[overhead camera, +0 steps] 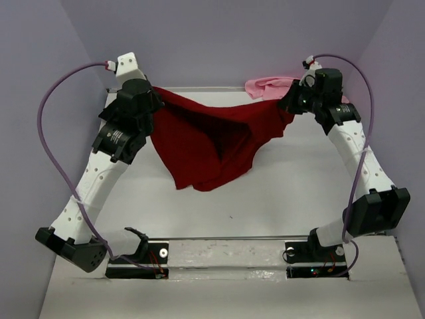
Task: Fold and stack the t-shirts
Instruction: Flatten the tshirt out
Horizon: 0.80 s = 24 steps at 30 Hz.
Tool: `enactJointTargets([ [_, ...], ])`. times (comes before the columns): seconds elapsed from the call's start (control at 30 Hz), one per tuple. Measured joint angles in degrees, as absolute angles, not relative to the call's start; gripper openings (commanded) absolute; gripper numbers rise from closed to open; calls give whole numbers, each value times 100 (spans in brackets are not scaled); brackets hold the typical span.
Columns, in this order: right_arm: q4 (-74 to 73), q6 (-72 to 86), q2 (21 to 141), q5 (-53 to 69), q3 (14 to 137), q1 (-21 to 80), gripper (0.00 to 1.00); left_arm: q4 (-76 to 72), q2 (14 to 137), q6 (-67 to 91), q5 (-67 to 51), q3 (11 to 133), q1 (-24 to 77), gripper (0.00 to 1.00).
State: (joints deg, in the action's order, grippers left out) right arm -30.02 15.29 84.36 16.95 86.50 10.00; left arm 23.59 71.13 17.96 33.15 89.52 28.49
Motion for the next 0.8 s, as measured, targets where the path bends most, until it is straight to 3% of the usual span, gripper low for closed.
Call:
enactJointTargets([
  [0.3,-2989,1441,8007,1800,9369,808,0,2449,6558,1837,3197,8460,2333,0],
  [0.57,-2659,1415,6523,2112,9282,808,0,2316,5902,1837,2727,8071,2300,0],
  [0.8,-2574,1603,5015,2836,8702,805,0,2318,4978,1881,1424,7841,2303,0],
])
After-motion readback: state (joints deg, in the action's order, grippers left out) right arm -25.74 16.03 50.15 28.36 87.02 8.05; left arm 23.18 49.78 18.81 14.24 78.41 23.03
